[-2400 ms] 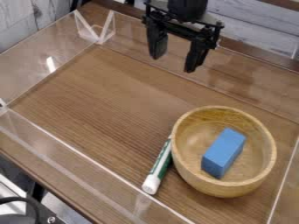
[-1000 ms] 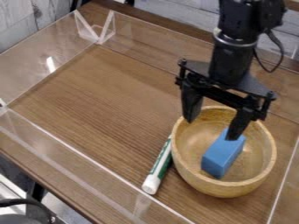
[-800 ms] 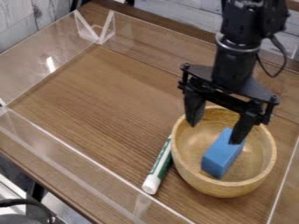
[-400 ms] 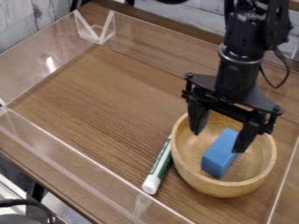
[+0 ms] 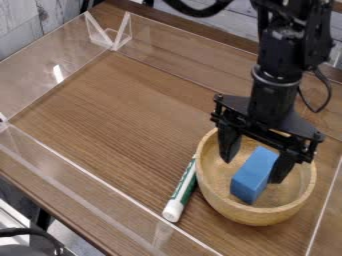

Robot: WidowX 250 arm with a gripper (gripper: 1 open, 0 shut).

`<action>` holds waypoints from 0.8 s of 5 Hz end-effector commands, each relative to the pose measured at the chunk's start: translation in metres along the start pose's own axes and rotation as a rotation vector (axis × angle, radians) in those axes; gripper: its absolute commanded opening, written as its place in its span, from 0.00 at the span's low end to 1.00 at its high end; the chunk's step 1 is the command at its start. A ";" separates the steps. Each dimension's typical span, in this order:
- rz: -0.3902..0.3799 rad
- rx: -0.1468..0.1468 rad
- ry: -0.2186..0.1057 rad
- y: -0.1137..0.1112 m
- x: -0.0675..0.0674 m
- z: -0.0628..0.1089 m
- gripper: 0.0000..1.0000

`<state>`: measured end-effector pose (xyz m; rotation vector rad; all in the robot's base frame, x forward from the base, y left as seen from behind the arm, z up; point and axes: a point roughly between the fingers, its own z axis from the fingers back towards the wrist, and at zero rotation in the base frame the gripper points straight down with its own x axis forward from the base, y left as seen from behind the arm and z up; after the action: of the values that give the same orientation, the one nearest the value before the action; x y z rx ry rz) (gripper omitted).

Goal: Remove the blue block from inside the brown bowl and put it on the table

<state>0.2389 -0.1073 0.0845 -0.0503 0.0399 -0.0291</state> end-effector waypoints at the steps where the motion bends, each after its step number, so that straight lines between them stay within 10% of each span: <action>1: -0.014 -0.018 -0.044 -0.004 0.005 0.005 1.00; 4: -0.023 -0.035 -0.063 -0.005 0.009 -0.001 1.00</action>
<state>0.2429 -0.1103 0.0748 -0.0732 0.0094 -0.0498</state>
